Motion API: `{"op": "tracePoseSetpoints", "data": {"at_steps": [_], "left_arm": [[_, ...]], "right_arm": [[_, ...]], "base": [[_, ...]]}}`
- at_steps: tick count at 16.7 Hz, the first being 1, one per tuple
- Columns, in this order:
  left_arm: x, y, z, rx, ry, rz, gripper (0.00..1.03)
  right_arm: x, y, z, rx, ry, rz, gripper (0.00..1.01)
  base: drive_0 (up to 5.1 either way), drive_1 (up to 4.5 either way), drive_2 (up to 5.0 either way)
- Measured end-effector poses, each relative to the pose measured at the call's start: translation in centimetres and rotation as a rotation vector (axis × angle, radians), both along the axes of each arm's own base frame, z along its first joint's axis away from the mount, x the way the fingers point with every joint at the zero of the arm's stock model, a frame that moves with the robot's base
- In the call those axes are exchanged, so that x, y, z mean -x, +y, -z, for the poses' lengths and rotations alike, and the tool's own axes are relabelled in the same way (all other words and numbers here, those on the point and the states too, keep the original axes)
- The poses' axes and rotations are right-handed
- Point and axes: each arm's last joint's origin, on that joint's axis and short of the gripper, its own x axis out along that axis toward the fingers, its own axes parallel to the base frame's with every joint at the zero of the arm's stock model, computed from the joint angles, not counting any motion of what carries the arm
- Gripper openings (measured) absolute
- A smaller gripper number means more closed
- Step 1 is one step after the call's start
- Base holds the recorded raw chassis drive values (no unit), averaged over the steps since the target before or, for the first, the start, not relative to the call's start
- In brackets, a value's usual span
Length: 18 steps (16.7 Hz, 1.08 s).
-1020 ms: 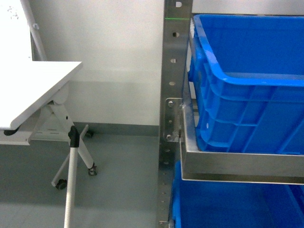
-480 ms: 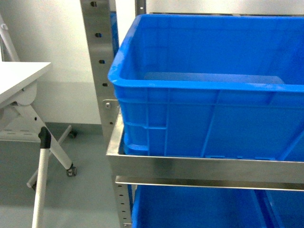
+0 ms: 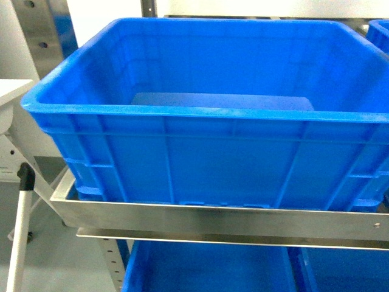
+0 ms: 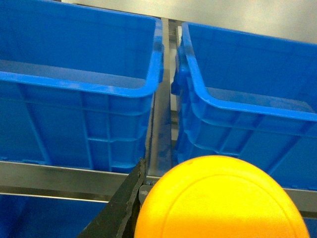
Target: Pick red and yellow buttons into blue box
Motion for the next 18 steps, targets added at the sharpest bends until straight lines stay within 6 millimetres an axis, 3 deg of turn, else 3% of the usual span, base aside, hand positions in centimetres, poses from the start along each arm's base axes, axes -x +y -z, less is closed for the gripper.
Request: {"op": "tracePoseSetpoints", "data": {"at_steps": [18], "left_arm": [[-0.01, 0.00, -0.01, 0.000, -0.001, 0.000, 0.34]], "right_arm": [[0.00, 0.00, -0.02, -0.001, -0.002, 0.000, 0.35]], "base": [[5.0, -2.23, -2.4]]}}
